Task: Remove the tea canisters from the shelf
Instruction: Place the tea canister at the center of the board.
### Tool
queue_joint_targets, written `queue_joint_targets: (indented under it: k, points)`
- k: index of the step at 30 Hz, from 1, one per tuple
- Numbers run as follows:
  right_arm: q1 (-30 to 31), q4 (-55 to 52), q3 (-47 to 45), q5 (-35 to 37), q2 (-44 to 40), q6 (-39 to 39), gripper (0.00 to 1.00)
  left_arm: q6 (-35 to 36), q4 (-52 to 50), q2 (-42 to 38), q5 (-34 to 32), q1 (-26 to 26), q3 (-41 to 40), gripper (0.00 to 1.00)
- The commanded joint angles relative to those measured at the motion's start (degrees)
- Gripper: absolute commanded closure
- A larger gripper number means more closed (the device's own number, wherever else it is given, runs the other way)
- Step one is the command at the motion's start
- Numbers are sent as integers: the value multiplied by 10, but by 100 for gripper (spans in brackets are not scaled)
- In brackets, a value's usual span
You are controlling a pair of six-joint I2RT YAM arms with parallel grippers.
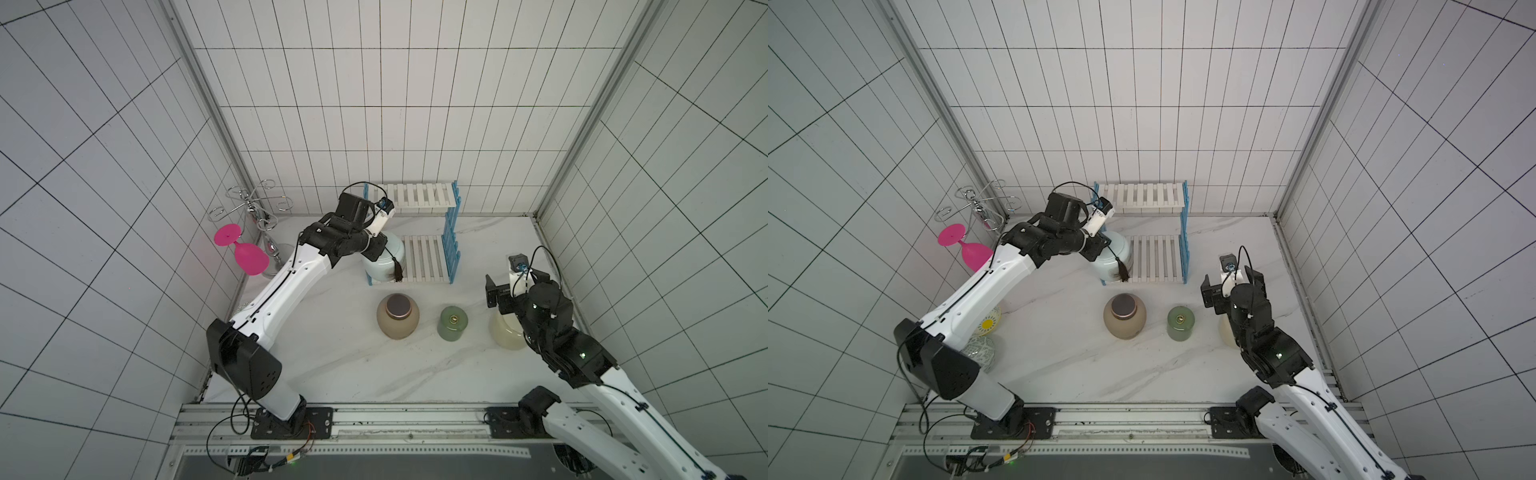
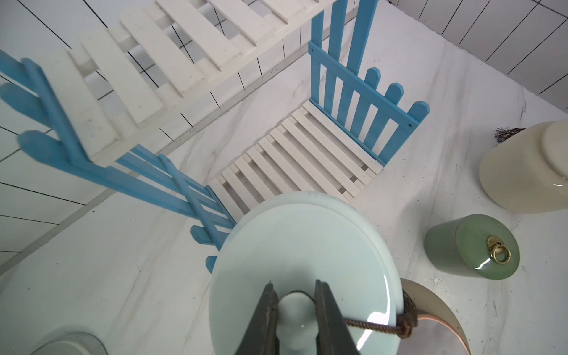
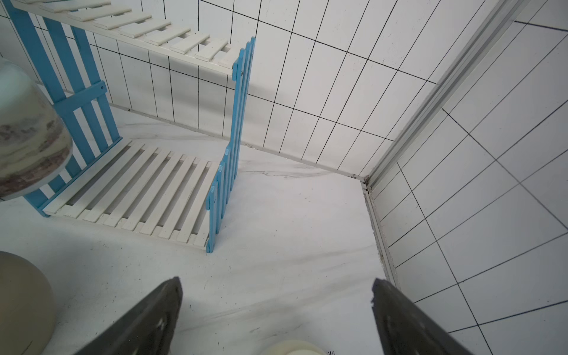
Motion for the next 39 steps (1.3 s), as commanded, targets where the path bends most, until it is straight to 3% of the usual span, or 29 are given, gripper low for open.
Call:
queue_joint_targets:
  k: [1,12,21,32,39]
  points:
    - [-6,10,-12,-3,1,-1,1,34,31,-38,27,17,34,100]
    - [-7,10,-13,-3,5,-1,1,126,-84,-85,140,104,29,100]
    - [-8,9,-14,-2,9,-2,1,223,-177,-119,141,123,-6,100]
    - [-8,9,-13,-4,15,-2,1,286,-153,-159,171,123,-134,100]
    - [-9,10,-14,-3,14,-2,1,379,-134,-162,166,123,-204,100]
